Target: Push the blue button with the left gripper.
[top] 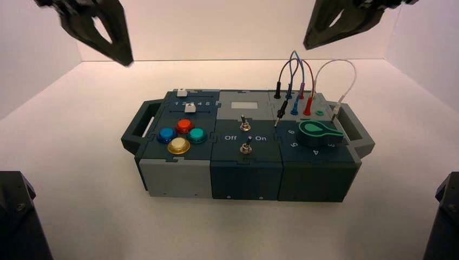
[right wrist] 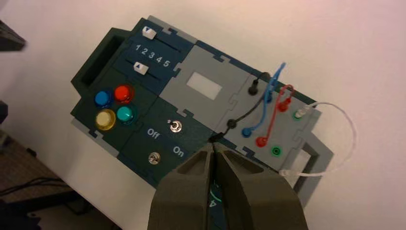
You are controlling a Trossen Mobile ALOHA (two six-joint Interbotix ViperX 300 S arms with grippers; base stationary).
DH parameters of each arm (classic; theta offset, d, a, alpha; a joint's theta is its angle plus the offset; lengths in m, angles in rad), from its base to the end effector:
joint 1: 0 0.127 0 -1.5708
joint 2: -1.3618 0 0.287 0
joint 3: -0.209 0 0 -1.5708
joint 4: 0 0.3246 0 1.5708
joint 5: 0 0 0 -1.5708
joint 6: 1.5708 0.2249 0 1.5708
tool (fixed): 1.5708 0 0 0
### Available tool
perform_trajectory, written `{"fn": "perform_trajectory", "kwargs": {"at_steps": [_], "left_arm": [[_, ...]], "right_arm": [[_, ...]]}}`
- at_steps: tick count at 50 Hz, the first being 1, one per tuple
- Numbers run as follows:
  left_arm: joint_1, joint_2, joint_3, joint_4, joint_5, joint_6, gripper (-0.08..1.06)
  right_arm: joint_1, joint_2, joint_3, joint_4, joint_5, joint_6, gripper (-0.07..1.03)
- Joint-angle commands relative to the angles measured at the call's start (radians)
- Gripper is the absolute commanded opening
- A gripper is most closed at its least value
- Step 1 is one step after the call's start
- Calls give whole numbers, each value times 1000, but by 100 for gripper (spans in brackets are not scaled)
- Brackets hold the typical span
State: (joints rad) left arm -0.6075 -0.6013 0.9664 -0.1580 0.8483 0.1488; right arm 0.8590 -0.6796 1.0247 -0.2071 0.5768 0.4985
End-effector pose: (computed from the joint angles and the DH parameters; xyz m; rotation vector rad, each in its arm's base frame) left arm 0.2089 -0.1776 0.0676 0.3351 1.1818 -0.6608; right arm 0.2230 0.2199 0.0963 -0.1428 0.9182 0.5467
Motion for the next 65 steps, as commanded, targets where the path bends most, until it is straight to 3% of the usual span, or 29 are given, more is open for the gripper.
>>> {"fn": "perform_trajectory", "kwargs": {"at_steps": [1,18,34,65], "left_arm": [[-8,43,-20,-3,-28,5,-3],[-14,183,-37,-20,-92,5,-3],[-95,321,-72,-38,-118,-2,-3],[-101,479,-106,-32,-146,0,-3]], "right_arm": [[11,11,-17,3,-25,0,-2],[9,18,-18,9,-51,0,-2],[11,40,-6,15,-61,0,-2],[11,23,2,20,-61,0,-2]]}}
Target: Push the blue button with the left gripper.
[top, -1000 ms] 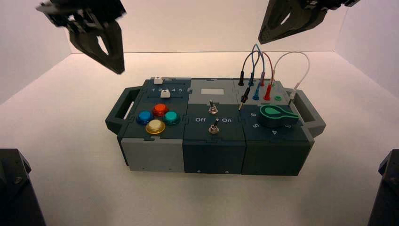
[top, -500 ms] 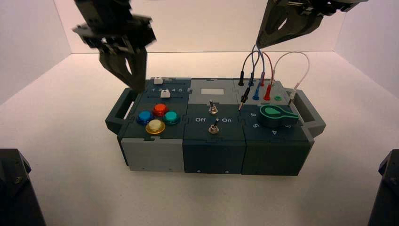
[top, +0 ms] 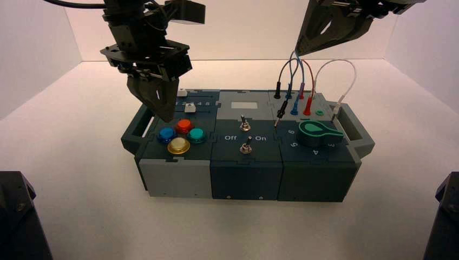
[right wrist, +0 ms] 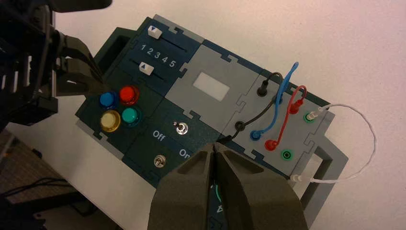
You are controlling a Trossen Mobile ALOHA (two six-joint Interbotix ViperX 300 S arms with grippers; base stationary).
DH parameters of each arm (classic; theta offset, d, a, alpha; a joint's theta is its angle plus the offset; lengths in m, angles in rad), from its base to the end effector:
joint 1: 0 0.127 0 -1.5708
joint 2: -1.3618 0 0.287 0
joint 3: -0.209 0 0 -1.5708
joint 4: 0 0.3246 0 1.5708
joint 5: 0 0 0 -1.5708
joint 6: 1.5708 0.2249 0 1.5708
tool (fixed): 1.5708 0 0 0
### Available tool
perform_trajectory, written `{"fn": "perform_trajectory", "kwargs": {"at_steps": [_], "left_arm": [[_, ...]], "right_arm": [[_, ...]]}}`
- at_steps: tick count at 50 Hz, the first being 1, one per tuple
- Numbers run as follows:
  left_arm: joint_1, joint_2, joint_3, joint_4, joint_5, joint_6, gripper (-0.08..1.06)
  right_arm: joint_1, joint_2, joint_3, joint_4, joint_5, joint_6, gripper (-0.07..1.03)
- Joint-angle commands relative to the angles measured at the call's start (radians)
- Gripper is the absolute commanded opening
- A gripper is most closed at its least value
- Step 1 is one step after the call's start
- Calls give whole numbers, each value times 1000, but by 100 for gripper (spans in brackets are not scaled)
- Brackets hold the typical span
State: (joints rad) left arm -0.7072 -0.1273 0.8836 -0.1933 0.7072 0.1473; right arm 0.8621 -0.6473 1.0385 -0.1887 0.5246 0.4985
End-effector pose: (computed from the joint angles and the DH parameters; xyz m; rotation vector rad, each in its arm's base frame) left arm 0.1988 -0.2068 -0.0313 0.4273 1.4278 -0.6768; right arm 0.2217 0.2262 0.0866 -0.1265 0.9252 0.5616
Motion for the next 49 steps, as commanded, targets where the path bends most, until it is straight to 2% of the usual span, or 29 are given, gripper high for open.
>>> {"fn": "perform_trajectory", "kwargs": {"at_steps": [1,23,36,40,49], "left_arm": [[-2,9,-21,3,-5,2,-3],[-2,61,-12,6,12,3,-3],[-2,-63,-35,9,21,2,-3],[-2,-103,-37,20,21,3,-3],[-3,-114,-28,28,20,2,-3]], "right_arm": [[8,-9,-12,2,-9,-2,-2],[6,-38,5,5,-9,8,-2],[3,-37,15,11,0,8,-2],[2,-35,18,11,2,9,-2],[-6,-34,20,11,0,9,-2]]}}
